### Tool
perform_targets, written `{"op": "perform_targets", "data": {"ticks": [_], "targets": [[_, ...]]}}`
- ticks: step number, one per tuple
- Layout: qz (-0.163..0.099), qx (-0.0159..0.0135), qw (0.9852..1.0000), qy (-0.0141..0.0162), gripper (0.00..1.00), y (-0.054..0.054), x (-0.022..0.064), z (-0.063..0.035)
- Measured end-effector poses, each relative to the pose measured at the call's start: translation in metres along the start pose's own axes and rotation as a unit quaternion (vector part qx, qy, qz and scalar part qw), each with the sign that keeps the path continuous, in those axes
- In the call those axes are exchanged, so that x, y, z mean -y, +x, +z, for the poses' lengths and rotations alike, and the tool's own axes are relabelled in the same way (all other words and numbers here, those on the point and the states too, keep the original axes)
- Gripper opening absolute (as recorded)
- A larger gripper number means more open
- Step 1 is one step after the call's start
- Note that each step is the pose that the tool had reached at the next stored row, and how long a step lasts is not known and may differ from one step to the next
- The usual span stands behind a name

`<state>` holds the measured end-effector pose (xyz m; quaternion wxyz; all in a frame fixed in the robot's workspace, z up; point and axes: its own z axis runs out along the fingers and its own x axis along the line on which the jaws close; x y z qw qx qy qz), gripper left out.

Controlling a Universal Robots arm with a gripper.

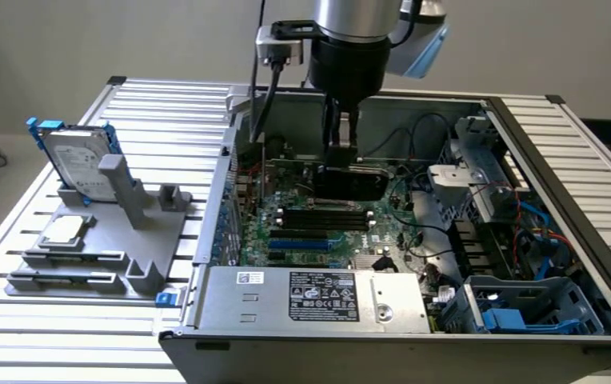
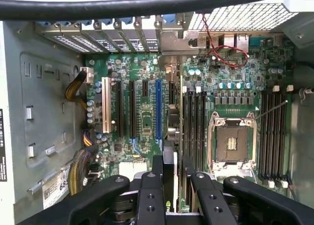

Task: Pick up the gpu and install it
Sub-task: 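Insert the gpu into the slot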

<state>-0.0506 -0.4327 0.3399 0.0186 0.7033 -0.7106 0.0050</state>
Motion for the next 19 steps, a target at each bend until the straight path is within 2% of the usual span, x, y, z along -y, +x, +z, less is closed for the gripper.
{"op": "perform_targets", "data": {"ticks": [13,16,19], "targets": [[-0.019,-0.0003,0.9998,0.0008,0.27,0.006,-0.0092,0.0119],[-0.02,-0.0033,0.9998,0.0007,0.27,0.007,-0.0101,0.0131],[-0.02,-0.0046,0.9998,0.0007,0.27,0.007,-0.0113,0.0151]]}}
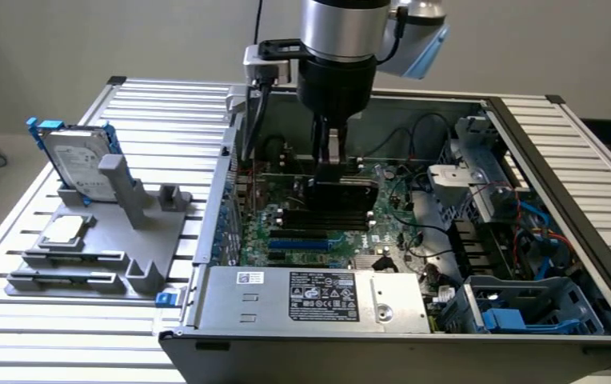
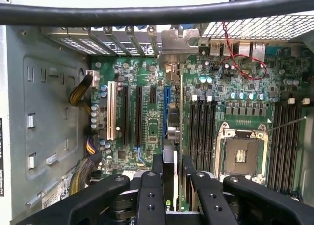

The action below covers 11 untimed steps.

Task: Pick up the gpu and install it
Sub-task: 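Insert the gpu into the slot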

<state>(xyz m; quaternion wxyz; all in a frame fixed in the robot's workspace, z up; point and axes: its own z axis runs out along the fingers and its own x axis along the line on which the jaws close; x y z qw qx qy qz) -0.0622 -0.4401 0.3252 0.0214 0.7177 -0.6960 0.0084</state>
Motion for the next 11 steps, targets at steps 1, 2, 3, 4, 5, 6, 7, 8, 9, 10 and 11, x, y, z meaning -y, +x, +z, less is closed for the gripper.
{"op": "perform_targets", "data": {"ticks": [1,2,3,4,5,6,7,8,9,10,11], "targets": [[0.0,0.0,1.0,0.0001,0.27,0.0,-0.0015,0.0011],[0.0,0.0,1.0,0.0001,0.27,0.0,-0.0035,0.0024],[0.0,-0.0001,1.0,0.0,0.27,0.0,-0.0054,0.0036],[0.0,-0.0001,1.0,0.0,0.27,0.001,-0.0069,0.0049],[0.0,-0.0001,1.0,0.0,0.27,0.001,-0.0079,0.0064],[0.0,-0.0002,1.0,0.0,0.27,0.002,-0.0086,0.0077],[0.0,-0.0003,1.0,0.0,0.27,0.004,-0.0089,0.0087],[0.0,-0.0003,1.0,0.0,0.27,0.005,-0.0093,0.0099],[0.0,-0.0006,1.0,0.0001,0.27,0.005,-0.0096,0.0111],[0.0,-0.0013,1.0,0.0001,0.27,0.006,-0.0098,0.0121],[0.0,-0.0025,1.0,0.0,0.27,0.006,-0.0099,0.0127]]}}
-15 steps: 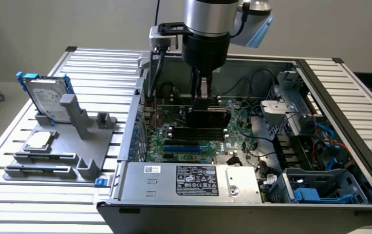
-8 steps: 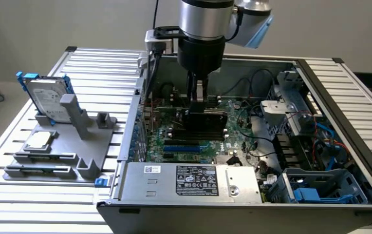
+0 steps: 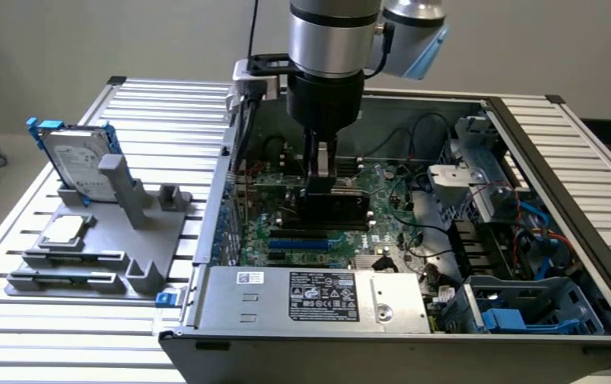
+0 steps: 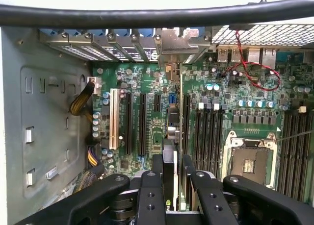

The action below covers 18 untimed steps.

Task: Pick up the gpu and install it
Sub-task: 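Insert the gpu into the slot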

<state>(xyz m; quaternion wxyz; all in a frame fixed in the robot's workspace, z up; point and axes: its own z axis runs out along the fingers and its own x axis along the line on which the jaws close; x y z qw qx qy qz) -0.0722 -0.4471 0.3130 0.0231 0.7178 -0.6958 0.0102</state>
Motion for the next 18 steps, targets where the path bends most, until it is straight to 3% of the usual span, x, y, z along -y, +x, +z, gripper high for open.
{"op": "perform_targets", "data": {"ticks": [3,5,8,12,18], "targets": [[0.0,-0.005,1.0,-0.0002,0.27,0.0,-0.0001,0.0012],[0.0,-0.0063,1.0,0.0001,0.27,0.0,-0.0011,0.0043],[0.0,-0.007,1.0,0.0014,0.27,0.0,-0.0022,0.0098],[0.0,-0.0072,1.0,0.0054,0.27,0.0,-0.0045,0.0158],[0.0,-0.0071,1.0,0.0056,0.27,0.0,-0.0057,0.0179]]}}
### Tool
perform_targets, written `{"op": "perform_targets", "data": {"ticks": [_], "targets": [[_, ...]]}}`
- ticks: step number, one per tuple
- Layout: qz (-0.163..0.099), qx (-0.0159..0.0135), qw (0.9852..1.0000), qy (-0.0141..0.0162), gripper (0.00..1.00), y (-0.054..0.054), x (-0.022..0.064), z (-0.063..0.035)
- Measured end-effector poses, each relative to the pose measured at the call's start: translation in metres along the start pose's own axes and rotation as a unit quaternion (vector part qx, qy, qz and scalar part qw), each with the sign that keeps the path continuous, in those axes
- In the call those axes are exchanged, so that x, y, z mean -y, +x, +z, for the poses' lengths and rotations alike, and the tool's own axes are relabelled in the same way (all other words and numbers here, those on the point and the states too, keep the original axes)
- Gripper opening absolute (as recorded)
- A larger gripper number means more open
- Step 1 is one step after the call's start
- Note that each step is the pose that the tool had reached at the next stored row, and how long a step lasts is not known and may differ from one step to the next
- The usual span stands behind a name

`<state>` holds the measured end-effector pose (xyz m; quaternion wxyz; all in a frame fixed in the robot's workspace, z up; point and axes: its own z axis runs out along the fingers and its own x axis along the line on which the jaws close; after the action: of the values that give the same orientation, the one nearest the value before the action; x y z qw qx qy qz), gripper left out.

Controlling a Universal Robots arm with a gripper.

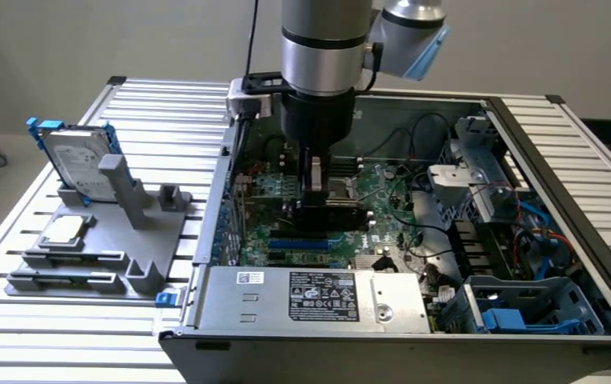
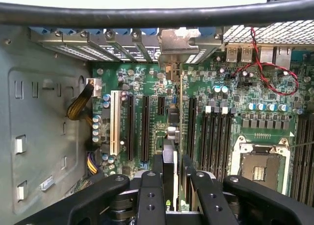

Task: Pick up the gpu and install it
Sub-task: 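Insert the gpu into the slot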

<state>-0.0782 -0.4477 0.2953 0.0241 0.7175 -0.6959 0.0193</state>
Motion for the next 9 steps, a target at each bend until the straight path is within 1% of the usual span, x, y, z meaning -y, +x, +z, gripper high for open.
{"op": "perform_targets", "data": {"ticks": [9], "targets": [[0.004,0.0,1.0,-0.0003,0.27,-0.0004,-0.0012,0.0066]]}}
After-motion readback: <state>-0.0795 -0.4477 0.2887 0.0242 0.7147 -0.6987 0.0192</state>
